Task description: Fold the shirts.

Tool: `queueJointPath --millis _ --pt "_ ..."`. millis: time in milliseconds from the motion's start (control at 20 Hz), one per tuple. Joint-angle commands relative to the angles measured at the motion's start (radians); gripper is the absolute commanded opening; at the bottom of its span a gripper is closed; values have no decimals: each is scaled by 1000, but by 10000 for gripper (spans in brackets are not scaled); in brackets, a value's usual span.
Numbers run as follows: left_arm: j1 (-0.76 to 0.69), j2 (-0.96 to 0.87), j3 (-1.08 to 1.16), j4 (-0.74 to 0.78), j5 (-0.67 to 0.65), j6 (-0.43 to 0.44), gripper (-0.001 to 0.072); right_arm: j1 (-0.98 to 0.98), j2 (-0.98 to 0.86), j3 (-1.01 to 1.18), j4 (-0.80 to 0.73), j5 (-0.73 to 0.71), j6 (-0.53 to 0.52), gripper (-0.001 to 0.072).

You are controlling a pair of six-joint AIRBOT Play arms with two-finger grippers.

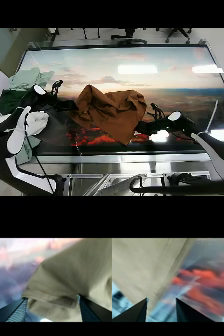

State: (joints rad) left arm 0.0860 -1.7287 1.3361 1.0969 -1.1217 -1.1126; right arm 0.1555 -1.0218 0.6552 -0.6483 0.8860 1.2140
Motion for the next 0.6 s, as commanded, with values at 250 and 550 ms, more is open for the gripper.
queueJointPath --millis 250,550 --pt "-37 -121 154 4 -126 16 12 40 -140 -13 370 -32 -321 131" --pt "-37 30 154 -2 -129 3 9 14 -3 107 374 100 -374 19"
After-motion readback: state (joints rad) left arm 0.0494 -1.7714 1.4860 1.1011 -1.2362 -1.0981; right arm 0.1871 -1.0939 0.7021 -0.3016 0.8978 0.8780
